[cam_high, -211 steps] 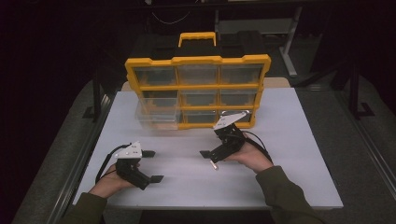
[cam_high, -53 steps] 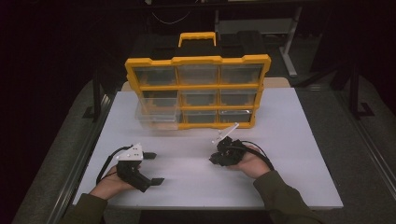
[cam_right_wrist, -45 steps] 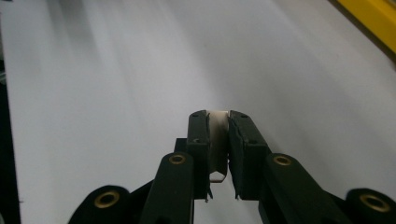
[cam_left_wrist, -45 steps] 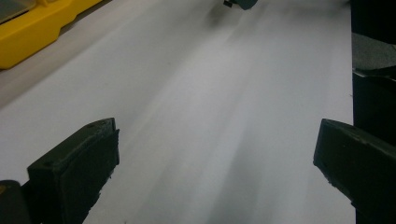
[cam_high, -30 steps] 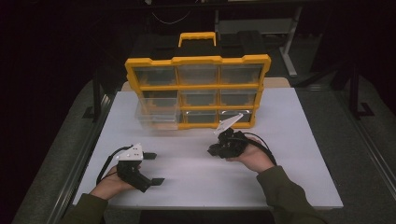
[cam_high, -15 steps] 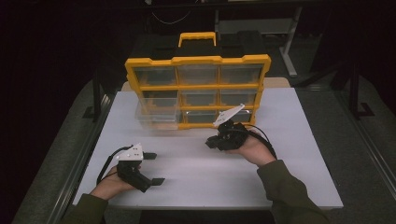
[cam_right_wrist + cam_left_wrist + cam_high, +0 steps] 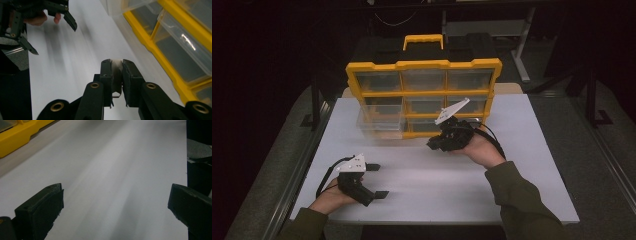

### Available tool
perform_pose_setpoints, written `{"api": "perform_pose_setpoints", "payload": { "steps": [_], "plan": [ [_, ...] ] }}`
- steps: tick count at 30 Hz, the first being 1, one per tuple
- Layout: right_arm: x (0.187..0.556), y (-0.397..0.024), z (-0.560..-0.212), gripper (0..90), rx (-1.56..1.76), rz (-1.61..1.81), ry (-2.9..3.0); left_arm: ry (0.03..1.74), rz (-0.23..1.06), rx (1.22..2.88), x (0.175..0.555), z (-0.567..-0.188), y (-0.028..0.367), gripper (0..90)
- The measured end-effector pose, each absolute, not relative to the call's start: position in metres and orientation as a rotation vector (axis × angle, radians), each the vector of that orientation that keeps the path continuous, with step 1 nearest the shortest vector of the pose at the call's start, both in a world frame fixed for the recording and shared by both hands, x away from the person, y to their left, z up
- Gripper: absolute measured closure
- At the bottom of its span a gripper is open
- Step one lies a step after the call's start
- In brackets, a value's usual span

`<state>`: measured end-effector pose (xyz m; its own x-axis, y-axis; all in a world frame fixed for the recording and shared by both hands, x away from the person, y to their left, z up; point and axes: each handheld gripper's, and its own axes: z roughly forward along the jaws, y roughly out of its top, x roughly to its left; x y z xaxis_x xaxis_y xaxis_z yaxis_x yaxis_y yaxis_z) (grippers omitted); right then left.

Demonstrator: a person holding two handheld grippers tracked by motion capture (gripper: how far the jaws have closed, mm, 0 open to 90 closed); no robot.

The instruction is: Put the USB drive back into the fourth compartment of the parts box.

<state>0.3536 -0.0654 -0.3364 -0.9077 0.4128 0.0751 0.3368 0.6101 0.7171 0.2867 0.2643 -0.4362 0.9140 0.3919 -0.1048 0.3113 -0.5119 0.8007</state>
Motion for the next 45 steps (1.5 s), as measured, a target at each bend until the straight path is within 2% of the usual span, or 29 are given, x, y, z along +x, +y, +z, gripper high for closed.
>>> {"api": "perform_pose_setpoints", "payload": {
  "steps": [32, 45],
  "plan": [
    [0.390, -0.027, -0.262, 78.1, 0.563, 1.325, 2.663, 0.507, 0.101, 2.139, 0.287, -0.436, 0.263, 0.0],
    [0.396, 0.002, -0.252, 78.0, 0.523, 1.346, 2.665, 0.498, 0.102, 2.135, 0.287, -0.436, 0.264, 0.0]
  ]
}}
